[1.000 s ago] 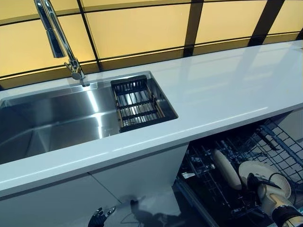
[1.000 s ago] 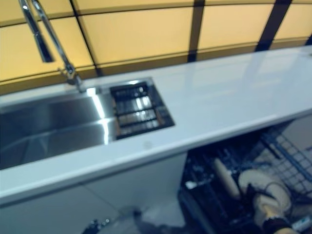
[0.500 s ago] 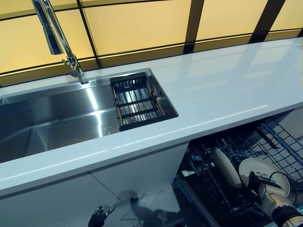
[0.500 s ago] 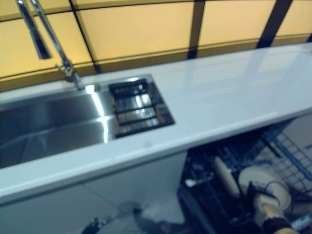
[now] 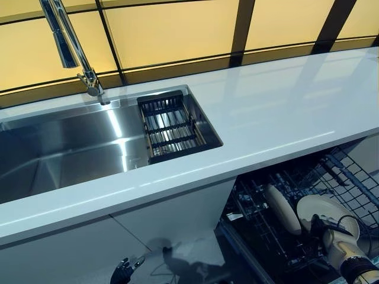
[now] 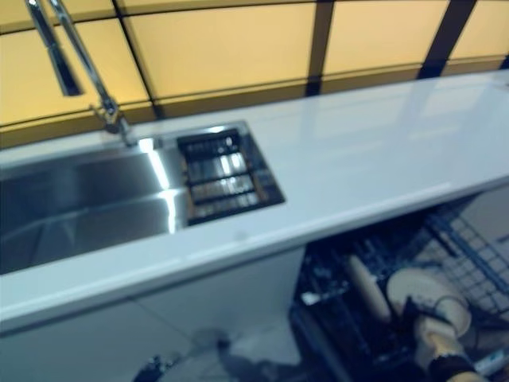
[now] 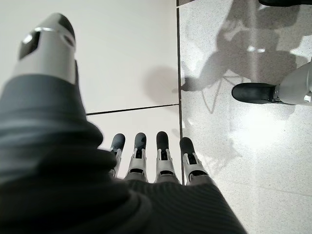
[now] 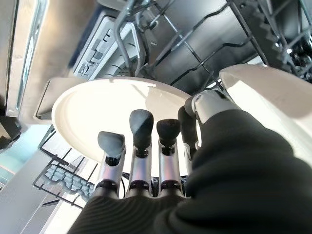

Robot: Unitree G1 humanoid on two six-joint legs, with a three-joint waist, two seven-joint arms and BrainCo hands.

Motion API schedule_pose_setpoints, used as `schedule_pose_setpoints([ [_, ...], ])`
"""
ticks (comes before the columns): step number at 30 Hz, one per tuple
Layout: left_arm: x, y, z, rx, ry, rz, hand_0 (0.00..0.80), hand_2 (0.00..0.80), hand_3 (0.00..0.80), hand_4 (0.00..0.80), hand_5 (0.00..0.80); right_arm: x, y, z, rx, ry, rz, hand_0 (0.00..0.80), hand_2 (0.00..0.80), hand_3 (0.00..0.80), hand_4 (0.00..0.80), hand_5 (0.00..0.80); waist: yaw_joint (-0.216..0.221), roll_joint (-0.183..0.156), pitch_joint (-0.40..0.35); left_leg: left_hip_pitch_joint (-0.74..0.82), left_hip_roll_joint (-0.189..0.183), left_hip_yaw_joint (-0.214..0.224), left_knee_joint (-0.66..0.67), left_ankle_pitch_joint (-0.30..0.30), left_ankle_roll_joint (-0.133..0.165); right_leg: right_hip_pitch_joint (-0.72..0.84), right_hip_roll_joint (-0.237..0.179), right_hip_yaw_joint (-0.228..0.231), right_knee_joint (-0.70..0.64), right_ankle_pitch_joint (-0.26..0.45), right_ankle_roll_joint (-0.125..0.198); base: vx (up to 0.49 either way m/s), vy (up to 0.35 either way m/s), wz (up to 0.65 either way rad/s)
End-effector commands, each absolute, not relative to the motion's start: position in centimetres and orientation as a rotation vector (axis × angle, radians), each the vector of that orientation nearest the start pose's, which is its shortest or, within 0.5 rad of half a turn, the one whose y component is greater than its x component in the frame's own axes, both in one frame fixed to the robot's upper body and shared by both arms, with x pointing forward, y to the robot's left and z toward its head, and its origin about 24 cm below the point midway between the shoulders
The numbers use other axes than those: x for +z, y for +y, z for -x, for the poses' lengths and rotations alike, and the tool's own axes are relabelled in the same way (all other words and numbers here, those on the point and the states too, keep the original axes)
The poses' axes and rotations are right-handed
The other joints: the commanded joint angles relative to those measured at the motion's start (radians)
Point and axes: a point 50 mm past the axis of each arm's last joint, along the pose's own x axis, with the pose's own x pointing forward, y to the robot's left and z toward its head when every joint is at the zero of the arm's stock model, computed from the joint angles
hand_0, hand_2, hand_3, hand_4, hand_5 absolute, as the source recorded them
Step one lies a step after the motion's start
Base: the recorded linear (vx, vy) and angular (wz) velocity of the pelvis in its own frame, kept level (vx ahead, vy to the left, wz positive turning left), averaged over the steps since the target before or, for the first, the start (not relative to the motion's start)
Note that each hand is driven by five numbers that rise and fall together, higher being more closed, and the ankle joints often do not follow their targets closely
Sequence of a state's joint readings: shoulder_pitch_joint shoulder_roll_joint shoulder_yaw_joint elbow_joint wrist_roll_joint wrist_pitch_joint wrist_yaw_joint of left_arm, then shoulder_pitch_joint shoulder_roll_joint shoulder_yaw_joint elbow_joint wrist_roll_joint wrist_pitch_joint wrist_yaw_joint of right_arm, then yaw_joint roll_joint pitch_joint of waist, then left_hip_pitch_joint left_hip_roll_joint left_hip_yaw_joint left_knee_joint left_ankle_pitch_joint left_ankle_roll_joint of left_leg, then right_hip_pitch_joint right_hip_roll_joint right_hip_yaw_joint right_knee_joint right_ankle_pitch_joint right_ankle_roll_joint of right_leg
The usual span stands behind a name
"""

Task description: Take plates into dishwasher

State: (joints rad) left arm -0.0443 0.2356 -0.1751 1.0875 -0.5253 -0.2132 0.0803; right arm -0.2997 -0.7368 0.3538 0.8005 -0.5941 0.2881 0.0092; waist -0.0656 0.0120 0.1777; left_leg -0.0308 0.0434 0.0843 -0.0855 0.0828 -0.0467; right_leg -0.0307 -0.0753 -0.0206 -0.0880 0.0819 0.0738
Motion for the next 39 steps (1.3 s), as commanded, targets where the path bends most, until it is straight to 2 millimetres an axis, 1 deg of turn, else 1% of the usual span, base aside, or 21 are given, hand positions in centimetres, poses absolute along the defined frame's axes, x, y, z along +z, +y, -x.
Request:
schedule_pose_setpoints([
  [1,-12.5,23.5,-17.0,0.322,0.757,0.067,0.0,0.0,0.0,0.0,0.0,1.7,-35.4,-26.9,-0.104,0.761,1.503,0.8,0.8,0.8,0.8,0.8,0.013,-0.068,-0.016,0.034,-0.061,-0.006,-0.002,-0.081,0.051,-0.049,-0.014,0.046,0.001,0.074,0.05,0.0,0.0,0.0],
  [2,-12.5,23.4,-17.0,0.323,0.757,0.068,0.0,0.0,0.0,0.0,0.0,1.7,-35.4,-26.9,-0.101,0.767,1.499,0.8,0.8,0.8,0.8,0.8,0.012,-0.068,-0.016,0.034,-0.061,-0.007,-0.002,-0.082,0.051,-0.049,-0.014,0.046,0.001,0.074,0.05,0.0,0.0,0.0],
  [3,-12.5,23.5,-17.0,0.324,0.757,0.069,0.0,0.0,0.0,0.0,0.0,1.7,-35.4,-26.9,-0.099,0.773,1.51,0.577,0.577,0.577,0.577,0.577,0.012,-0.068,-0.017,0.034,-0.061,-0.006,-0.002,-0.081,0.051,-0.049,-0.013,0.046,0.001,0.074,0.05,0.0,0.0,0.0],
  [4,-12.5,23.5,-17.0,0.323,0.757,0.069,0.0,0.0,0.0,0.0,0.0,1.7,-35.4,-26.8,-0.093,0.779,1.521,0.0,0.0,0.0,0.0,0.0,0.012,-0.068,-0.017,0.033,-0.061,-0.006,-0.002,-0.081,0.051,-0.049,-0.013,0.046,0.001,0.073,0.05,0.0,0.0,0.0],
  [10,-12.6,23.4,-16.9,0.317,0.763,0.064,0.0,0.0,0.0,0.0,0.0,0.4,-35.7,-25.9,-0.052,0.88,1.486,0.0,0.0,0.0,0.0,0.0,0.016,-0.072,-0.02,0.034,-0.058,-0.004,-0.002,-0.08,0.051,-0.046,-0.015,0.042,0.001,0.072,0.049,0.0,0.0,0.0],
  [18,-12.6,23.3,-17.1,0.311,0.761,0.056,0.0,0.0,0.0,0.0,0.0,0.1,-35.7,-25.8,-0.033,0.943,1.494,0.0,0.0,0.0,0.0,0.0,0.021,-0.073,-0.022,0.032,-0.057,-0.006,-0.002,-0.079,0.05,-0.048,-0.014,0.041,0.001,0.073,0.049,0.0,0.0,0.0],
  [24,-12.6,23.3,-17.1,0.313,0.766,0.056,0.0,0.0,0.0,0.0,0.0,-0.6,-36.2,-24.8,-0.065,1.079,1.465,0.0,0.0,0.0,0.0,0.0,0.019,-0.074,-0.022,0.034,-0.056,-0.005,-0.002,-0.079,0.05,-0.046,-0.015,0.043,0.001,0.074,0.047,0.0,0.0,0.0],
  [26,-12.6,23.3,-17.1,0.312,0.767,0.056,0.0,0.0,0.0,0.0,0.0,-0.9,-36.1,-24.5,-0.065,1.09,1.455,0.0,0.0,0.0,0.0,0.0,0.017,-0.074,-0.022,0.036,-0.055,-0.003,-0.002,-0.079,0.05,-0.044,-0.015,0.042,0.001,0.074,0.048,0.0,0.0,0.0],
  [33,-12.7,23.1,-17.0,0.31,0.765,0.061,0.0,0.0,0.0,0.0,0.0,-1.3,-35.5,-24.4,-0.036,1.118,1.462,0.0,0.0,0.0,0.0,0.0,0.015,-0.077,-0.024,0.035,-0.057,-0.004,-0.002,-0.079,0.051,-0.046,-0.014,0.047,0.001,0.075,0.049,0.0,0.0,0.0],
  [38,-12.6,23.2,-17.2,0.305,0.763,0.051,0.0,0.0,0.0,0.0,0.0,-2.0,-35.5,-24.1,-0.069,1.163,1.473,0.0,0.0,0.0,0.0,0.0,0.029,-0.07,-0.023,0.031,-0.059,-0.01,-0.002,-0.077,0.054,-0.048,-0.017,0.044,0.001,0.075,0.049,0.0,0.0,0.0],
  [39,-12.5,23.2,-17.5,0.3,0.761,0.046,0.0,0.0,0.0,0.0,0.0,-2.2,-35.4,-24.1,-0.092,1.174,1.474,0.0,0.0,0.0,0.0,0.0,0.036,-0.064,-0.021,0.029,-0.061,-0.013,-0.002,-0.076,0.054,-0.048,-0.019,0.04,0.001,0.076,0.049,0.0,0.0,0.0],
])
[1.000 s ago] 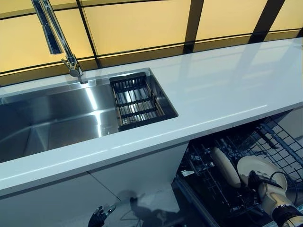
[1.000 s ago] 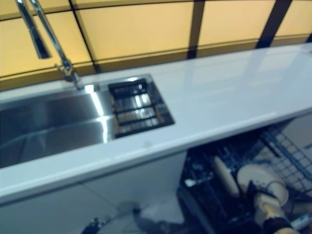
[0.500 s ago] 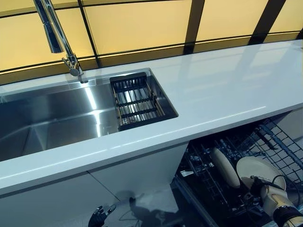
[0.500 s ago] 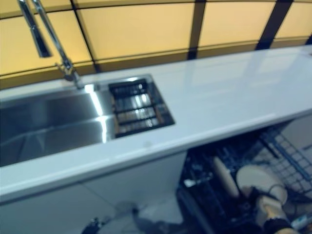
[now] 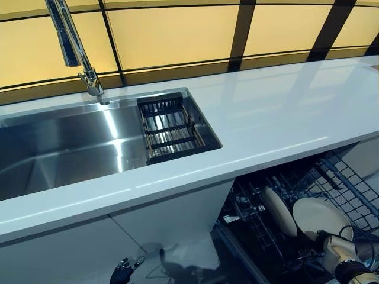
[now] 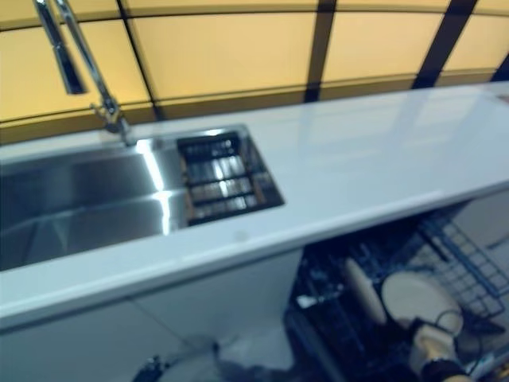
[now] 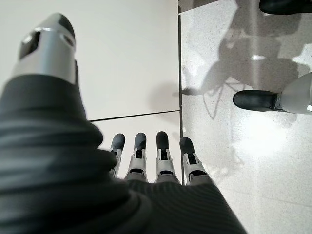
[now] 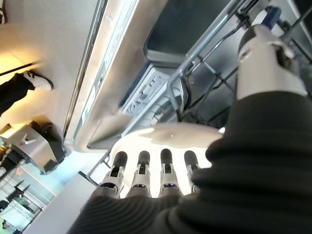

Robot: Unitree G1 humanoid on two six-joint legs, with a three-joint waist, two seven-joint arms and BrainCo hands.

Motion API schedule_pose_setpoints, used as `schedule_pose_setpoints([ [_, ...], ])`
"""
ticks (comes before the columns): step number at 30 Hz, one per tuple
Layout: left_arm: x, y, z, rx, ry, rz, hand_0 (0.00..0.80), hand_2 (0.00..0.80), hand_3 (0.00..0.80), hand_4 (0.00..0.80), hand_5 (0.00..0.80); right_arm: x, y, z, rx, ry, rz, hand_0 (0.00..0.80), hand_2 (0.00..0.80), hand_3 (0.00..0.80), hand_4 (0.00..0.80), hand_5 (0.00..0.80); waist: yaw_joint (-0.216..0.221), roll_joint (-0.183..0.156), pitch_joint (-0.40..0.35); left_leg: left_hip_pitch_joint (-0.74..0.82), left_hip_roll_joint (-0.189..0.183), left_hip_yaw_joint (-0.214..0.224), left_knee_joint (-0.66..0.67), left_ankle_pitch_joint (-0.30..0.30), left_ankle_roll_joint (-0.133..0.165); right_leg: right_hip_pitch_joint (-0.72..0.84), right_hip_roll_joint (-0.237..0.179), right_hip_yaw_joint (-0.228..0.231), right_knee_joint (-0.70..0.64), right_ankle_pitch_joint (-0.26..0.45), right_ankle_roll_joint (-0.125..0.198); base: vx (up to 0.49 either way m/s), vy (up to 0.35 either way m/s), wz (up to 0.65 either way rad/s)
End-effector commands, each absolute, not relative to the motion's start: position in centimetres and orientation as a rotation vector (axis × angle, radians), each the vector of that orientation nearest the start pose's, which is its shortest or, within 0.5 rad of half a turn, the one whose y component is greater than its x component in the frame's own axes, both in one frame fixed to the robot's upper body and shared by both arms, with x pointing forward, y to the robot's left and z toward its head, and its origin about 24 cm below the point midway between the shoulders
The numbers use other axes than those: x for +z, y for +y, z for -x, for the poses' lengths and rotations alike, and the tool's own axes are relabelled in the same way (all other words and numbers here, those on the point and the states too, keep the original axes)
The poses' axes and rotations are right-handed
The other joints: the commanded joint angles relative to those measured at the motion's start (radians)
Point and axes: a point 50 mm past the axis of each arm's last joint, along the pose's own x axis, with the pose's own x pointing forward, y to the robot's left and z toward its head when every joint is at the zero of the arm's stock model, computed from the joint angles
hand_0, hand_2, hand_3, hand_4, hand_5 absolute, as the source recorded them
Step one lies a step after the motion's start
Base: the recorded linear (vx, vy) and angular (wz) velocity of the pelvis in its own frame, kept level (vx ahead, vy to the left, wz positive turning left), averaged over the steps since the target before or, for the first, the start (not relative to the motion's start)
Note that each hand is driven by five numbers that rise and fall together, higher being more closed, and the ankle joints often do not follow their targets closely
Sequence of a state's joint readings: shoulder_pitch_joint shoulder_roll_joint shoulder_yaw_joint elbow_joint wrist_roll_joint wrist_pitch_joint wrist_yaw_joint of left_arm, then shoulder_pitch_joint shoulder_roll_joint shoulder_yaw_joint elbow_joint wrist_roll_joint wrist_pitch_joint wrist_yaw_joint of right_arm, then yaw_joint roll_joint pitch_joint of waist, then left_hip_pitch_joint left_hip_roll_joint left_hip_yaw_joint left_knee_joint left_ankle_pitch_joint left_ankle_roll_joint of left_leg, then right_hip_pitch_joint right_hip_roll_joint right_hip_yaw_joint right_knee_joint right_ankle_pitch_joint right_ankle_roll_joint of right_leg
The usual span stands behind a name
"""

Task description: Take plates into dishwasher

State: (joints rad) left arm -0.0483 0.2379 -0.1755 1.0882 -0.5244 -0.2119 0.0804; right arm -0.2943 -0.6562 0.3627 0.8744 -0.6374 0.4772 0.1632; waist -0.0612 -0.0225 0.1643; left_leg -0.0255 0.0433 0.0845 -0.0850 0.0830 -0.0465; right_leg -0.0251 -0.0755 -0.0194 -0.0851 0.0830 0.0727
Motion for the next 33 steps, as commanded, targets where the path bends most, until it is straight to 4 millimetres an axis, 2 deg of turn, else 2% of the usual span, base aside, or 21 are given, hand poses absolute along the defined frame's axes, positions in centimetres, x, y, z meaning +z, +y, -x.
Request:
schedule_pose_setpoints([
  [1,-12.4,23.2,-17.6,0.297,0.76,0.045,0.0,0.0,0.0,0.0,0.0,-2.3,-35.4,-24.1,-0.106,1.18,1.475,0.0,0.0,0.0,0.0,0.0,0.035,-0.026,-0.005,0.023,-0.062,-0.015,-0.002,-0.075,0.054,-0.054,-0.02,0.037,-0.002,0.075,0.05,0.0,0.0,0.0],
  [4,-12.2,23.1,-18.0,0.284,0.752,0.041,0.0,0.0,0.0,0.0,0.0,-2.3,-35.4,-24.4,-0.154,1.199,1.464,0.0,0.0,0.0,0.0,0.0,0.05,-0.012,0.002,0.018,-0.064,-0.021,-0.002,-0.073,0.053,-0.058,-0.024,0.029,-0.002,0.076,0.05,-0.028,0.0,0.0],
  [5,-12.2,23.1,-18.1,0.281,0.751,0.041,0.0,0.0,0.0,0.0,0.0,-2.2,-35.3,-24.6,-0.17,1.199,1.461,0.094,0.094,0.094,0.094,0.094,0.052,-0.009,0.004,0.016,-0.065,-0.023,-0.002,-0.072,0.053,-0.058,-0.026,0.027,-0.002,0.076,0.05,-0.042,0.008,0.02],
  [6,-12.2,23.0,-18.2,0.279,0.75,0.041,0.0,0.0,0.0,0.0,0.0,-2.0,-35.4,-24.8,-0.19,1.193,1.462,0.474,0.474,0.474,0.474,0.474,0.055,-0.005,0.006,0.015,-0.066,-0.026,-0.002,-0.072,0.053,-0.059,-0.027,0.025,-0.002,0.076,0.05,-0.027,0.017,0.04],
  [7,-12.2,23.0,-18.2,0.277,0.75,0.043,0.0,0.0,0.0,0.0,0.0,-1.8,-35.3,-25.0,-0.208,1.179,1.46,0.762,0.762,0.762,0.762,0.762,0.057,-0.001,0.008,0.013,-0.067,-0.028,-0.002,-0.071,0.053,-0.06,-0.028,0.023,-0.002,0.076,0.05,-0.019,0.016,0.04],
  [8,-12.2,23.0,-18.2,0.277,0.75,0.044,0.0,0.0,0.0,0.0,0.0,-1.8,-35.3,-25.1,-0.213,1.175,1.462,0.8,0.8,0.8,0.8,0.8,0.057,0.0,0.008,0.013,-0.067,-0.028,-0.002,-0.07,0.053,-0.06,-0.028,0.022,-0.002,0.076,0.05,0.0,0.0,0.0],
  [13,-12.2,22.9,-18.1,0.263,0.752,0.05,0.0,0.0,0.0,0.0,0.0,-0.5,-35.5,-26.1,-0.287,1.117,1.483,0.8,0.8,0.8,0.8,0.8,0.062,0.01,0.01,0.008,-0.072,-0.038,-0.002,-0.069,0.052,-0.061,-0.03,0.014,-0.002,0.073,0.049,-0.004,0.008,0.03],
  [25,-12.3,22.7,-18.2,0.246,0.759,0.044,0.0,0.0,0.0,0.0,0.0,-0.5,-36.9,-25.2,-0.364,1.036,1.467,0.8,0.8,0.8,0.8,0.8,0.057,0.003,0.0,0.011,-0.072,-0.035,-0.002,-0.073,0.054,-0.058,-0.027,0.013,-0.002,0.07,0.051,0.002,0.003,0.03],
  [33,-12.4,23.3,-17.6,0.28,0.763,0.053,0.0,0.0,0.0,0.0,0.0,0.8,-38.1,-25.1,-0.393,0.906,1.405,0.8,0.8,0.8,0.8,0.8,0.033,-0.013,-0.002,0.018,-0.066,-0.021,-0.002,-0.075,0.051,-0.055,-0.019,0.029,-0.002,0.073,0.052,0.002,0.0,-0.01],
])
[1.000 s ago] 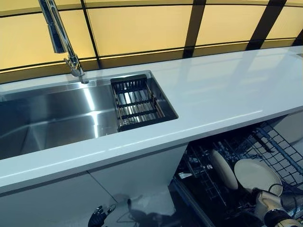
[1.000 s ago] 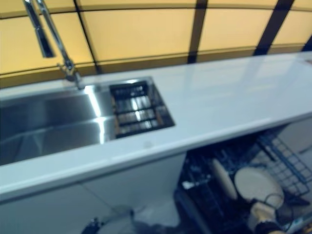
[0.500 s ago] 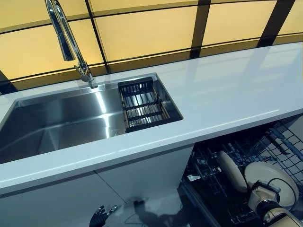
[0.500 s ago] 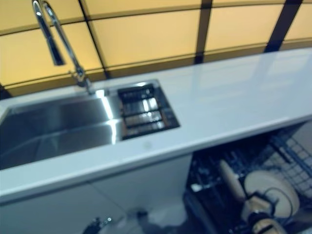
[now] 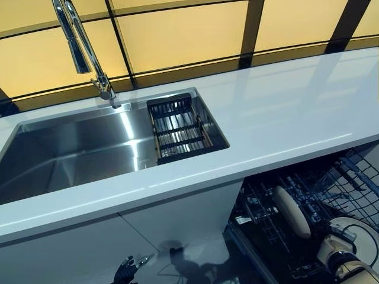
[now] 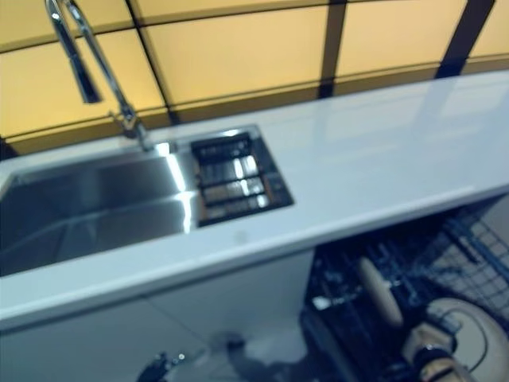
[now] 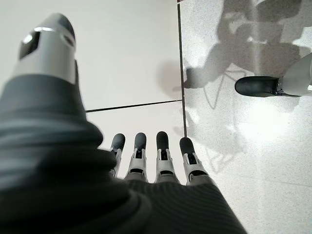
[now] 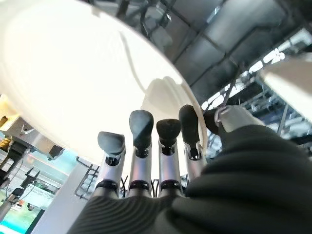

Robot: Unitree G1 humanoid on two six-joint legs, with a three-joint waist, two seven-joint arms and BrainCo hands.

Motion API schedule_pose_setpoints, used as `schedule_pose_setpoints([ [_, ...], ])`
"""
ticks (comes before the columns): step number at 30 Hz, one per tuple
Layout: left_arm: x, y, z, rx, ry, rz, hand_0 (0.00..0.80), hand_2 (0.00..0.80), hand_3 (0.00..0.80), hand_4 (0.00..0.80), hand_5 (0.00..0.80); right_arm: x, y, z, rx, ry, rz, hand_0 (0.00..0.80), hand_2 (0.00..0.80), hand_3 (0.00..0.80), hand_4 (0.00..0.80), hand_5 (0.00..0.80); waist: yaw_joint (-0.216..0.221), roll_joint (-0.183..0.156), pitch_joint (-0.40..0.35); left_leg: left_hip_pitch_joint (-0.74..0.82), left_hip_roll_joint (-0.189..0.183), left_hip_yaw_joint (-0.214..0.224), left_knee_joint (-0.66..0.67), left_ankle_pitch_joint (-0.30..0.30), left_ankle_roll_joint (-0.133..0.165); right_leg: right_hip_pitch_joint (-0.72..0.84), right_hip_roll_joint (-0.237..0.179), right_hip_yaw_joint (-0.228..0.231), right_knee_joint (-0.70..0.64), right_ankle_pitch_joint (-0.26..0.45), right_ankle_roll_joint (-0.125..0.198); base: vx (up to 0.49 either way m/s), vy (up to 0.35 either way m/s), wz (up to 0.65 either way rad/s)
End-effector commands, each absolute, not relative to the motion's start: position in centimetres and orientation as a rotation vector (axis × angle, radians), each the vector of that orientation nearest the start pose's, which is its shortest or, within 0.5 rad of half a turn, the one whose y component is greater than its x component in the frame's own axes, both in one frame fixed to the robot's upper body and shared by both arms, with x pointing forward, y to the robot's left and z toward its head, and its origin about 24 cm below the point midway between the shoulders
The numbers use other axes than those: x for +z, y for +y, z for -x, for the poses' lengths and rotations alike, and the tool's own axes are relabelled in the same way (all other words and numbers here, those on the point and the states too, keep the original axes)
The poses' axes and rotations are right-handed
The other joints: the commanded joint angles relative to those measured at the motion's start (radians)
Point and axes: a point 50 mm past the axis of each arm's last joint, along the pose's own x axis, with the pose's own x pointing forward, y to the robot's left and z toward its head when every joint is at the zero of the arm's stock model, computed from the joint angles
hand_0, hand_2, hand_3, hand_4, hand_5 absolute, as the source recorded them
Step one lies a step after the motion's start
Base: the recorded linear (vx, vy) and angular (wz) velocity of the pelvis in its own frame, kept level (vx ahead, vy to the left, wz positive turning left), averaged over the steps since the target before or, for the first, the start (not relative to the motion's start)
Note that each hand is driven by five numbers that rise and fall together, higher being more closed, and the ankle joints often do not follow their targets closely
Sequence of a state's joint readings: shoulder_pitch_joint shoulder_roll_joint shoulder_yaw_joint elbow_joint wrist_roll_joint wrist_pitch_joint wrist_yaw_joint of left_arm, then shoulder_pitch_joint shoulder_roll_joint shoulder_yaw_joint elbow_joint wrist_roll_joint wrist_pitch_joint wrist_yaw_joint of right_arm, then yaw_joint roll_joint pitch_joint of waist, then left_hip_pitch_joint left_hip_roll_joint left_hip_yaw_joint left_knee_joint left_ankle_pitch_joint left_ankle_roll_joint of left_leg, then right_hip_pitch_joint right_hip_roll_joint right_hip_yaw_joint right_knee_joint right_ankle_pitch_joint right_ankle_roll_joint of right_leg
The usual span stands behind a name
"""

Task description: Take plates into dishwasher

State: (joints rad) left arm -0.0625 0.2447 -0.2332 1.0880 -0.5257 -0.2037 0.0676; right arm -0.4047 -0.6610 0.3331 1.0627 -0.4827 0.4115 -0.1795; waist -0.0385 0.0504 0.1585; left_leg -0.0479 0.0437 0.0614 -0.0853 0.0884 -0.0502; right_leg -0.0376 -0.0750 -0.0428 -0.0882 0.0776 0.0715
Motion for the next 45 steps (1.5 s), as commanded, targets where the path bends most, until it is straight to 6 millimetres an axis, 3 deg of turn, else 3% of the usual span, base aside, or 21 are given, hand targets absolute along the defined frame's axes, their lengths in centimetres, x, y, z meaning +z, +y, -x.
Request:
schedule_pose_setpoints([
  [1,-12.3,23.4,-17.6,0.285,0.763,0.053,0.0,0.0,0.0,0.0,0.0,1.0,-38.1,-25.2,-0.396,0.883,1.396,0.8,0.8,0.8,0.8,0.8,0.007,-0.088,0.004,0.041,-0.066,0.004,-0.002,-0.081,0.055,-0.042,-0.019,0.054,0.001,0.079,0.053,0.014,-0.006,-0.07],
  [10,-12.3,24.3,-17.0,0.336,0.759,0.061,0.0,0.0,0.0,0.0,0.0,5.3,-38.4,-26.7,-0.422,0.601,1.311,0.8,0.8,0.8,0.8,0.8,-0.029,-0.108,0.005,0.049,-0.059,0.026,-0.002,-0.086,0.054,-0.043,-0.009,0.076,0.001,0.082,0.052,0.01,-0.004,-0.05],
  [17,-12.4,24.3,-16.5,0.367,0.763,0.069,0.0,0.0,0.0,0.0,0.0,9.3,-37.2,-28.0,-0.375,0.317,1.197,0.8,0.8,0.8,0.8,0.8,-0.05,-0.117,0.001,0.053,-0.054,0.038,-0.002,-0.091,0.052,-0.043,-0.003,0.088,0.001,0.079,0.052,0.008,-0.001,-0.05],
  [25,-12.4,24.5,-16.4,0.377,0.761,0.063,0.0,0.0,0.0,0.0,0.0,10.3,-36.1,-28.6,-0.262,0.217,0.994,0.8,0.8,0.8,0.8,0.8,-0.051,-0.124,-0.001,0.055,-0.052,0.039,-0.002,-0.095,0.052,-0.044,-0.003,0.087,0.002,0.077,0.051,-0.002,-0.004,-0.03],
  [32,-12.3,24.9,-16.6,0.366,0.761,0.043,0.0,0.0,0.0,0.0,0.0,9.8,-35.8,-29.3,-0.127,0.237,0.785,0.8,0.8,0.8,0.8,0.8,-0.036,-0.127,0.001,0.061,-0.051,0.032,-0.002,-0.097,0.047,-0.037,-0.008,0.074,0.001,0.075,0.048,-0.003,-0.031,0.0],
  [40,-12.2,25.1,-16.5,0.356,0.757,0.035,0.0,0.0,0.0,0.0,0.0,10.1,-36.8,-29.1,-0.071,0.276,0.784,0.8,0.8,0.8,0.8,0.8,-0.022,-0.124,0.005,0.063,-0.05,0.021,-0.002,-0.094,0.043,-0.031,-0.011,0.065,0.001,0.073,0.045,0.003,-0.032,0.01],
  [43,-12.1,25.2,-16.5,0.353,0.75,0.031,0.0,0.0,0.0,0.0,0.0,10.7,-37.2,-29.3,-0.068,0.282,0.845,0.8,0.8,0.8,0.8,0.8,-0.015,-0.123,0.011,0.058,-0.05,0.017,-0.002,-0.092,0.04,-0.034,-0.013,0.059,0.001,0.074,0.045,-0.024,-0.038,0.02],
  [45,-12.0,25.4,-16.7,0.354,0.739,0.032,0.0,0.0,0.0,0.0,0.0,11.2,-37.4,-29.5,-0.055,0.315,0.99,0.8,0.8,0.8,0.8,0.8,-0.011,-0.122,0.017,0.052,-0.05,0.015,-0.002,-0.089,0.039,-0.04,-0.013,0.059,0.001,0.075,0.045,-0.056,-0.049,0.01],
])
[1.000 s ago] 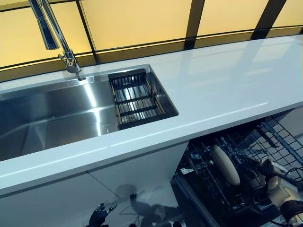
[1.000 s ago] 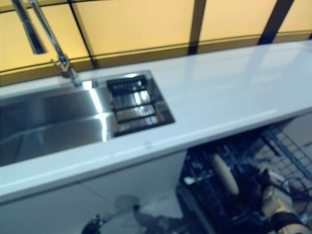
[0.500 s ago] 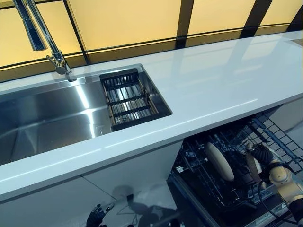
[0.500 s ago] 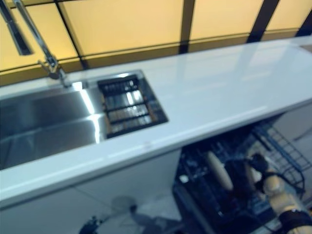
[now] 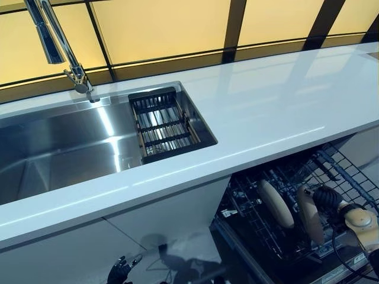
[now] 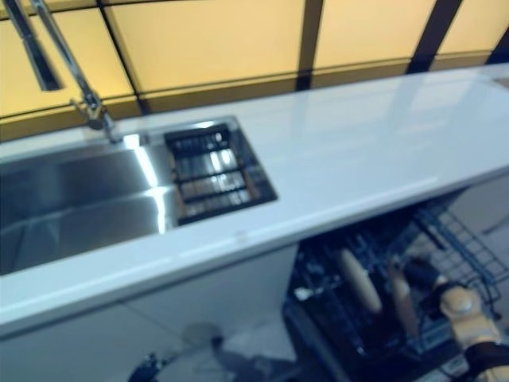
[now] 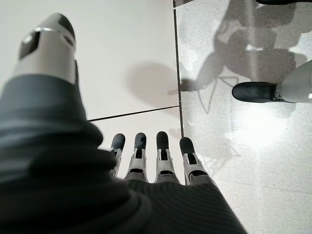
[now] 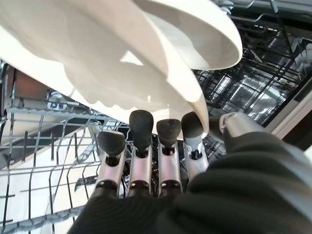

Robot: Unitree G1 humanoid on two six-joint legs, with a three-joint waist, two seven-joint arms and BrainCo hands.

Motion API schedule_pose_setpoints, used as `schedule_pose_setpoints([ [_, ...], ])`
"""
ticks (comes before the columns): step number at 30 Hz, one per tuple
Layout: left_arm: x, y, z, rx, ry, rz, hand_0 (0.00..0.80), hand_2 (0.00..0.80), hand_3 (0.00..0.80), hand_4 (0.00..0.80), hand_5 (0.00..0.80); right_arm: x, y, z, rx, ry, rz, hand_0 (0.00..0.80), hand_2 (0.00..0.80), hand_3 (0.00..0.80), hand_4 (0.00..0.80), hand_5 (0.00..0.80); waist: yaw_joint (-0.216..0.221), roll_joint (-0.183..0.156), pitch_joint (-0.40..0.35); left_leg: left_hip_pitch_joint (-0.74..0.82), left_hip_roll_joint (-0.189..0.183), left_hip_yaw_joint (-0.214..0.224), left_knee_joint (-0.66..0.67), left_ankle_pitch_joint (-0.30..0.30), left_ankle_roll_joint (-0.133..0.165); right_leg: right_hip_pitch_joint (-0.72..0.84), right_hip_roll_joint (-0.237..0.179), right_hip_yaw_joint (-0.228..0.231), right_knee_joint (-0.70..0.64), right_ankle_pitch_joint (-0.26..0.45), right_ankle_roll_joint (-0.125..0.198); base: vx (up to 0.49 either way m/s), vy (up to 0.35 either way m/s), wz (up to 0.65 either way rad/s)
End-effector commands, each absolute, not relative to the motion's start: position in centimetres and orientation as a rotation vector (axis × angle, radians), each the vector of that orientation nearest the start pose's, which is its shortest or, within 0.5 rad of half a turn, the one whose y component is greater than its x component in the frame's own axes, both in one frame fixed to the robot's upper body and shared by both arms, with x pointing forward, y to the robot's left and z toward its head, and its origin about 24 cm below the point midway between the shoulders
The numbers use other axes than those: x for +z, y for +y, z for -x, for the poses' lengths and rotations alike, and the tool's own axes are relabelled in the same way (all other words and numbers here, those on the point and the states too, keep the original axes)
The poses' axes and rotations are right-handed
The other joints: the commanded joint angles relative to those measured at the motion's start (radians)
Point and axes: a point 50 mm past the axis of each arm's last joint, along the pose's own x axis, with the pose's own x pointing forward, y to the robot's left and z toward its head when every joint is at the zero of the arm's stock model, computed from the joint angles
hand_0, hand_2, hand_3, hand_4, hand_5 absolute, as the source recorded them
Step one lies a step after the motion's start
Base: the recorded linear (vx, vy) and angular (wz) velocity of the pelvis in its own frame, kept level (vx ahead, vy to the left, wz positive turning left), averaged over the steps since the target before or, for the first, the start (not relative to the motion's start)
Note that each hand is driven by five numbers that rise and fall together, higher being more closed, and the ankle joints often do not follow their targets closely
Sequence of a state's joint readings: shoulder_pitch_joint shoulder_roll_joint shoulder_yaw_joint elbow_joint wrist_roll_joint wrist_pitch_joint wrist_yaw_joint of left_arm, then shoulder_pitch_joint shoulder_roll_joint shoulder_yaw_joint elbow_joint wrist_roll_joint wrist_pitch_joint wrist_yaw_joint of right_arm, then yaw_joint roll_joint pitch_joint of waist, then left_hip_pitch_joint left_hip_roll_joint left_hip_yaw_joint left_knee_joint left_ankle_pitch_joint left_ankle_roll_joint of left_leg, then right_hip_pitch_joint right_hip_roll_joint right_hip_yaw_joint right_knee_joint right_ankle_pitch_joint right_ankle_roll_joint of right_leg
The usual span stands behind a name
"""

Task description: Take plates into dishwasher

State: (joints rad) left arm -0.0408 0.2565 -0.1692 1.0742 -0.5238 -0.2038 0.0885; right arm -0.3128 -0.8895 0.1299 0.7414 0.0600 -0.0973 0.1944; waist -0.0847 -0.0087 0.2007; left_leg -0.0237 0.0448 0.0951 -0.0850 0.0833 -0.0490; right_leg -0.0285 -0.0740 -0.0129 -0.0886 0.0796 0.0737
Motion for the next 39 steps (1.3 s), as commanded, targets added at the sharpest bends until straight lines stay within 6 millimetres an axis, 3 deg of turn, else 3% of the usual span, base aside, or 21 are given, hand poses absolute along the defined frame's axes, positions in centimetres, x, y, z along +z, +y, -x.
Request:
schedule_pose_setpoints([
  [1,-11.9,25.4,-16.8,0.353,0.734,0.033,0.0,0.0,0.0,0.0,0.0,11.4,-37.5,-29.5,-0.053,0.322,1.022,0.8,0.8,0.8,0.8,0.8,0.036,-0.062,-0.021,0.025,-0.05,-0.019,-0.002,-0.081,0.037,-0.05,-0.014,0.027,0.001,0.073,0.044,-0.052,-0.035,0.01],
  [7,-11.7,25.6,-17.1,0.357,0.722,0.032,0.0,0.0,0.0,0.0,0.0,13.3,-37.7,-30.1,-0.032,0.324,1.204,0.8,0.8,0.8,0.8,0.8,0.04,-0.06,-0.012,0.018,-0.049,-0.022,-0.002,-0.076,0.033,-0.054,-0.012,0.024,0.001,0.073,0.044,-0.031,-0.029,0.02],
  [14,-11.5,26.0,-17.0,0.354,0.715,0.027,0.0,0.0,0.0,0.0,0.0,14.9,-36.9,-30.7,0.004,0.259,1.141,0.8,0.8,0.8,0.8,0.8,0.04,-0.06,-0.013,0.011,-0.051,-0.029,-0.002,-0.073,0.031,-0.061,-0.012,0.024,0.001,0.072,0.045,-0.027,-0.015,0.04],
  [39,-10.7,26.7,-18.0,0.373,0.661,0.026,0.0,0.0,0.0,0.0,0.0,13.7,-36.5,-31.4,0.055,0.33,1.237,0.8,0.8,0.8,0.8,0.8,0.057,-0.03,0.009,-0.008,-0.063,-0.062,-0.002,-0.065,0.032,-0.078,-0.012,0.026,0.001,0.07,0.037,-0.028,-0.025,0.0],
])
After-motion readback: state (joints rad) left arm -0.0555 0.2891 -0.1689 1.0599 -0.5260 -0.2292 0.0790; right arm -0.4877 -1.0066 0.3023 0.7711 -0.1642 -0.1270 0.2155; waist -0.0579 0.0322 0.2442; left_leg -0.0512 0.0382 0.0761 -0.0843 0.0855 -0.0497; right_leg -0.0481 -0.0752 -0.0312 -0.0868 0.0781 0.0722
